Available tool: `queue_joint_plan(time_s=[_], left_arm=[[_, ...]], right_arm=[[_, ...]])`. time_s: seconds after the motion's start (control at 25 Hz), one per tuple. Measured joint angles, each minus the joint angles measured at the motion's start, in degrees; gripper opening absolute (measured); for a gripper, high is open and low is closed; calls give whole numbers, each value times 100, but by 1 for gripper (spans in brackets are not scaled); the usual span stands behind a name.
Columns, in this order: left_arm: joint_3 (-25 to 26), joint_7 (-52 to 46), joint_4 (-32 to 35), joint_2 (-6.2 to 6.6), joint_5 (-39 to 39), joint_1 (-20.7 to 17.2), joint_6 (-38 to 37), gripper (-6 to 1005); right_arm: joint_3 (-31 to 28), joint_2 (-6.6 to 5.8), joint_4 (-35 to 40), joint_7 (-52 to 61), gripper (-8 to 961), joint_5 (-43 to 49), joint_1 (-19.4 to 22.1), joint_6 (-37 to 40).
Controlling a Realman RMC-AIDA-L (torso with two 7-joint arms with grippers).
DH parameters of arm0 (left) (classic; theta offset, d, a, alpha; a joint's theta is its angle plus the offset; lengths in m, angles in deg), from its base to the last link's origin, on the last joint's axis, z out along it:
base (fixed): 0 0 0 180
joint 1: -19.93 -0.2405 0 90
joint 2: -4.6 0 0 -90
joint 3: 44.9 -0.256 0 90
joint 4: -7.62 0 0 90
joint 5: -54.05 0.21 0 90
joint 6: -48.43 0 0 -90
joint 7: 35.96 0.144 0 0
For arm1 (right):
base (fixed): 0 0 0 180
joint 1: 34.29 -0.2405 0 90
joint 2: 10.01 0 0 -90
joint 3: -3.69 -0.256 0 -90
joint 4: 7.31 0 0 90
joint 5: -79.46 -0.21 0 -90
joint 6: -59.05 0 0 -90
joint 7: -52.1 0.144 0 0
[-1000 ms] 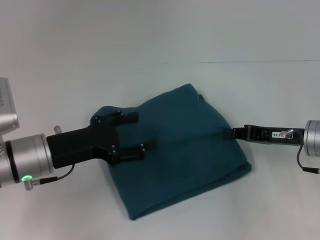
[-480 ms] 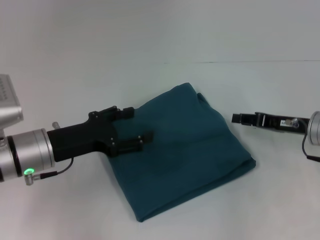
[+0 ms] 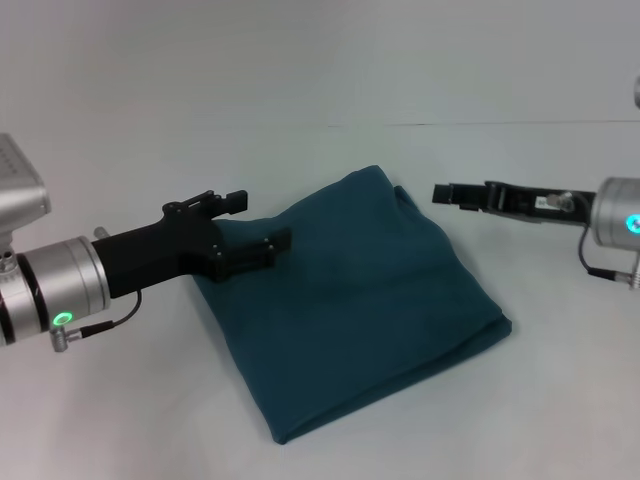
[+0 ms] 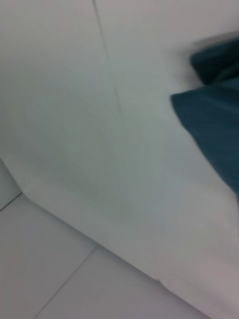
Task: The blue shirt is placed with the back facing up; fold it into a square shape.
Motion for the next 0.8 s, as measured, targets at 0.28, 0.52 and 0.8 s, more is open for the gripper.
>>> queue_joint_plan(time_s=[0.28,0.52,0.8], left_arm=[[9,6,-2,3,-24,-40,13,874],[10,14,-6,28,-26,-63,15,872],[10,32,-55,42,-26,-82,62,871]], right_arm=[[36,192,-448,-40,607,23,-407,-1021],[77,217,-865,-23,606,-10,-624,-1313],[55,253,-1097,-7,606,-53,-718,-1514]])
